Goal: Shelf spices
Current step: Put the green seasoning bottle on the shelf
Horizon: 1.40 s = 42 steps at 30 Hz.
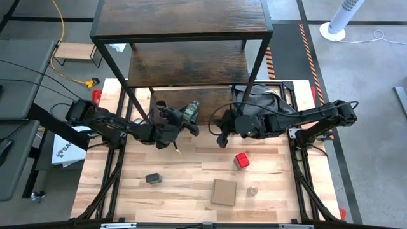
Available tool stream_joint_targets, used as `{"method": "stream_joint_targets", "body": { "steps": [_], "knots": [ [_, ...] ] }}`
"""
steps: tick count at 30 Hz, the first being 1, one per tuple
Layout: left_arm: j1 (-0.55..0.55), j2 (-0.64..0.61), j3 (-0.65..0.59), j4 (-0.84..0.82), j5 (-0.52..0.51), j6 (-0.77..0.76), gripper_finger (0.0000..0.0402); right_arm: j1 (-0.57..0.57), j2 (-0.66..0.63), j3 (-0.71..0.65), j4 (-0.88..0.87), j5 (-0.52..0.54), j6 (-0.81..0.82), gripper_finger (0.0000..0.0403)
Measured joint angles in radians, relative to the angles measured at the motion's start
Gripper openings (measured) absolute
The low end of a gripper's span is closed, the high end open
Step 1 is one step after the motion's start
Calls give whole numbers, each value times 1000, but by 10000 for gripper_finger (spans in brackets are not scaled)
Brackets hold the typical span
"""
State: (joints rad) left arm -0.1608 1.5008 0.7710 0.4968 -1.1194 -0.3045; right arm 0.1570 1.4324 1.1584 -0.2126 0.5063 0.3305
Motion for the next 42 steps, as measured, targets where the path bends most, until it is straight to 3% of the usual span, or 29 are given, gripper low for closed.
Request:
{"method": "stream_joint_targets", "body": {
  "steps": [4,7,12,19,29,38,42],
  "knots": [
    [7,-34,58,-105,3,20,311,0,-33,0,4,-4,54,0],
    [20,-42,86,-243,32,-50,311,0,-63,0,5,-9,110,0],
    [56,-43,128,-465,112,-207,311,6,-119,0,41,-34,192,0],
    [132,-42,130,-618,271,-356,312,16,-141,0,100,-48,226,0],
    [210,-40,130,-647,469,-461,312,20,-144,0,98,-69,187,0],
    [191,-6,131,-720,507,-564,310,20,-144,0,100,-108,141,0],
    [168,7,131,-717,515,-585,272,20,-144,0,110,-111,136,0]
  ]
}}
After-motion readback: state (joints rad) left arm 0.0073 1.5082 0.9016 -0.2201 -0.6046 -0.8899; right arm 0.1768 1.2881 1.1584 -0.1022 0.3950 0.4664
